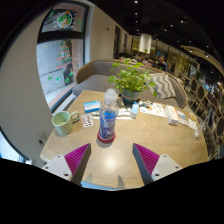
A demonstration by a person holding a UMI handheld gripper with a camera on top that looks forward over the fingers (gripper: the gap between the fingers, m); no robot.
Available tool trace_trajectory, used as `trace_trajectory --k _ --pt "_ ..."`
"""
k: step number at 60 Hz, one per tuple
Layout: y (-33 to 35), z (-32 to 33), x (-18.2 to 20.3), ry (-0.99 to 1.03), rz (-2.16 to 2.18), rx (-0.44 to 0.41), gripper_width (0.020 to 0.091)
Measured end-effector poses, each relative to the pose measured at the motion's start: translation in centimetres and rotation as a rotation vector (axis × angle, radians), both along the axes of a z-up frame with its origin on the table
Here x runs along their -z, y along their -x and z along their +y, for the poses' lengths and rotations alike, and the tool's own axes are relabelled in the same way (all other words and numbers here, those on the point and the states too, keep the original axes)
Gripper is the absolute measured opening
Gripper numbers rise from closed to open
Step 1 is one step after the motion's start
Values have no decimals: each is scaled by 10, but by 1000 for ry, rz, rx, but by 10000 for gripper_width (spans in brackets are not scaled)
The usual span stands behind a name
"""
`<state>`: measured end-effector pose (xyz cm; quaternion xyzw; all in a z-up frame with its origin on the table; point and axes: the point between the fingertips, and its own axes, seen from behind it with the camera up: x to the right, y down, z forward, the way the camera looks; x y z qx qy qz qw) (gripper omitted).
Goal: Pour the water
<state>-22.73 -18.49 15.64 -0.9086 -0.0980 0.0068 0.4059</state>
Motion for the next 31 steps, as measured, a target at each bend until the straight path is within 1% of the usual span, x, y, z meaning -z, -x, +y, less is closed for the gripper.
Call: trace_trajectory --k 4,10,23,31 --pt "-10 -16 -15 -11 -40 13 854" --pt "-17 -30 -27 -36 -59 36 854" --pt "-23 -43 -35 -35 -31 75 854" --pt "-24 -37 -43 -67 -37 64 857"
